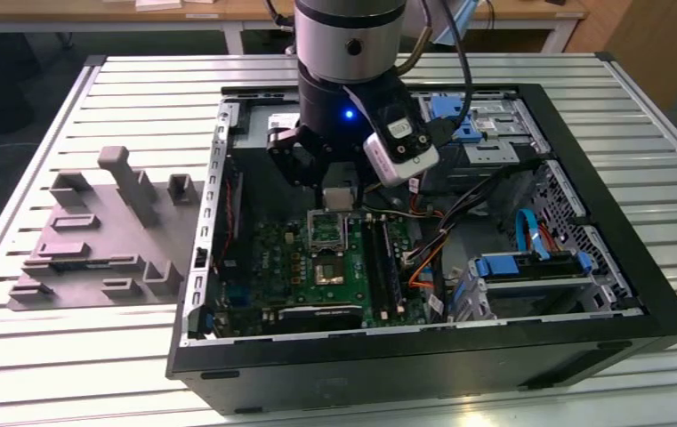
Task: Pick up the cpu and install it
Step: 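Place the cpu into insertion slot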
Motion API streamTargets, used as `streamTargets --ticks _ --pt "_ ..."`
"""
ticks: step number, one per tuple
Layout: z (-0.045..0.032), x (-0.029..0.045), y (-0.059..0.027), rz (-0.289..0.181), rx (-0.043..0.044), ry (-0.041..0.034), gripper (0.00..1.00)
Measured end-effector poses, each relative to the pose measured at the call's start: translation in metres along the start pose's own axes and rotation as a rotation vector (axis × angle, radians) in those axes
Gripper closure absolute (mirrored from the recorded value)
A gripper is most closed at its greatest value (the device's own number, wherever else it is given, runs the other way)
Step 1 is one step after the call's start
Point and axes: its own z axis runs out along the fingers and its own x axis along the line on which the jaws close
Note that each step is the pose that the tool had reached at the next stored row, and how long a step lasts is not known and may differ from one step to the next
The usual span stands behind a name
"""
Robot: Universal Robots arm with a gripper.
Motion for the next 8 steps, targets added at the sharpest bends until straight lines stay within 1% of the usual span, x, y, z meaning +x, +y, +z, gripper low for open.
streamTargets --ticks 2,4,8 --pt "0.0011 0.0 0.0 0.0 -0.0005 -0.0003 0.53" --pt "0.0038 0.0 -0.0002 0.0 0.0 0.0 0.53" --pt "0.0072 0.0 -0.0037 0.0 -0.0001 0.0001 0.53"
